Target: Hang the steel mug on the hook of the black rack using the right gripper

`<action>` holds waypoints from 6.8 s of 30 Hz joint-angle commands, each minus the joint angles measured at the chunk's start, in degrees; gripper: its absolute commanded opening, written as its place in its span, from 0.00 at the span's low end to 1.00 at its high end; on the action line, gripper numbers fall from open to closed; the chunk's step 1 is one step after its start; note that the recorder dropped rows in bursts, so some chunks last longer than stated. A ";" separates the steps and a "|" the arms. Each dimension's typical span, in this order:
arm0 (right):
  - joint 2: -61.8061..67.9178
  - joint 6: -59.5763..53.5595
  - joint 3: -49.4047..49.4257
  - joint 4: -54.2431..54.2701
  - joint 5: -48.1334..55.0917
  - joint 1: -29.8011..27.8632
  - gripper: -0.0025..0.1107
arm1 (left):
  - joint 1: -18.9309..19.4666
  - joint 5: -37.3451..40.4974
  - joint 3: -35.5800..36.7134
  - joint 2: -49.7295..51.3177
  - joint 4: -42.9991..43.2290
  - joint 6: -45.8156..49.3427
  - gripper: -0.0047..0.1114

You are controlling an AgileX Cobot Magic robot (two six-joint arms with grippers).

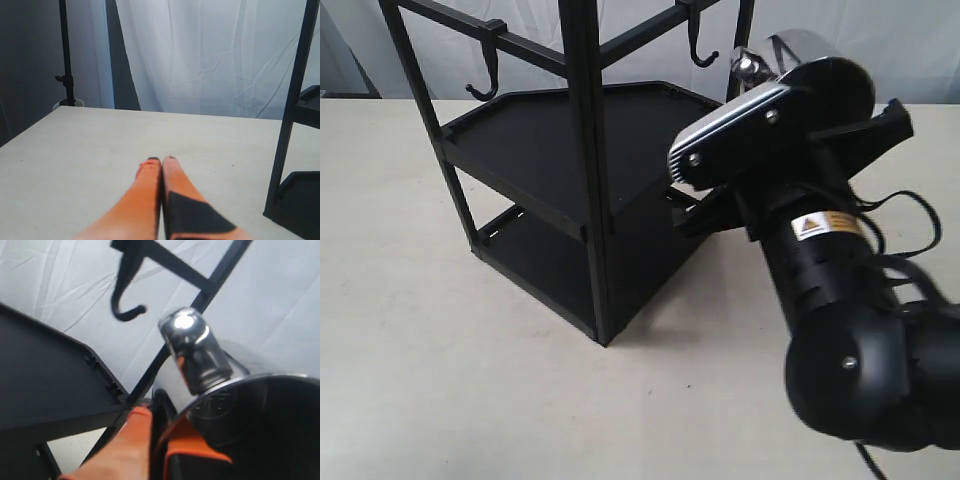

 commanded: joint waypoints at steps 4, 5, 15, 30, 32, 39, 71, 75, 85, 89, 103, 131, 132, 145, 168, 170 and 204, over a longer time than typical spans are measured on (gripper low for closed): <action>8.10 -0.54 -5.58 2.10 -3.63 0.86 0.01 | -0.52 -0.68 0.02 -0.27 -0.60 -0.14 0.05; 8.10 -0.54 -5.92 3.00 -3.63 0.86 0.01 | -0.52 -0.68 0.02 -0.27 -0.60 -0.14 0.05; 4.17 -1.31 -7.90 4.46 -3.63 0.86 0.01 | -0.52 -0.68 0.02 -0.27 -0.60 -0.14 0.05; 7.91 -9.76 -13.36 8.46 -3.63 0.74 0.01 | -0.52 -0.68 0.02 -0.27 -0.60 -0.14 0.05; 8.77 -9.65 -13.00 9.66 -3.63 0.74 0.01 | -0.52 -0.68 0.02 -0.27 -0.60 -0.14 0.05; 10.47 -5.21 -12.06 8.49 -3.63 0.74 0.01 | -0.52 -0.68 0.02 -0.27 -0.60 -0.14 0.05; 17.96 8.97 -12.29 -1.86 -2.14 0.74 0.01 | -0.52 -0.68 0.02 -0.27 -0.60 -0.14 0.05; 17.96 12.25 -12.29 -2.20 -0.25 0.74 0.01 | -0.52 -0.68 0.02 -0.27 -0.60 -0.14 0.05; 17.96 12.86 -12.29 -1.63 -0.02 0.74 0.01 | -0.52 -0.68 0.02 -0.27 -0.60 -0.14 0.05; 17.96 12.86 -12.29 -1.63 -0.02 0.74 0.01 | -0.52 -0.68 0.02 -0.27 -0.60 -0.14 0.05; 17.96 3.03 -12.29 0.45 -1.15 0.74 0.01 | -0.52 -0.68 0.02 -0.27 -0.60 -0.14 0.05; 17.96 3.44 -12.29 5.09 -3.63 3.49 0.01 | -0.52 -0.68 0.02 -0.27 -0.60 -0.14 0.05; 17.96 3.44 -12.29 5.09 -3.63 3.49 0.01 | -0.52 -0.68 0.02 -0.27 -0.60 -0.14 0.05; 17.96 2.76 -12.29 4.23 -3.63 3.49 0.01 | -0.52 -0.68 0.02 -0.27 -0.60 -0.14 0.05; 17.84 -2.99 -12.29 7.23 -2.32 3.49 0.01 | -0.52 -0.68 0.02 -0.27 -0.60 -0.14 0.05; 17.84 -2.60 -12.29 7.23 -2.32 3.49 0.01 | -0.52 -0.68 0.02 -0.27 -0.60 -0.14 0.05; 17.84 -3.67 -12.29 11.11 -2.22 3.59 0.39 | -0.52 -0.68 0.02 -0.27 -0.60 -0.14 0.05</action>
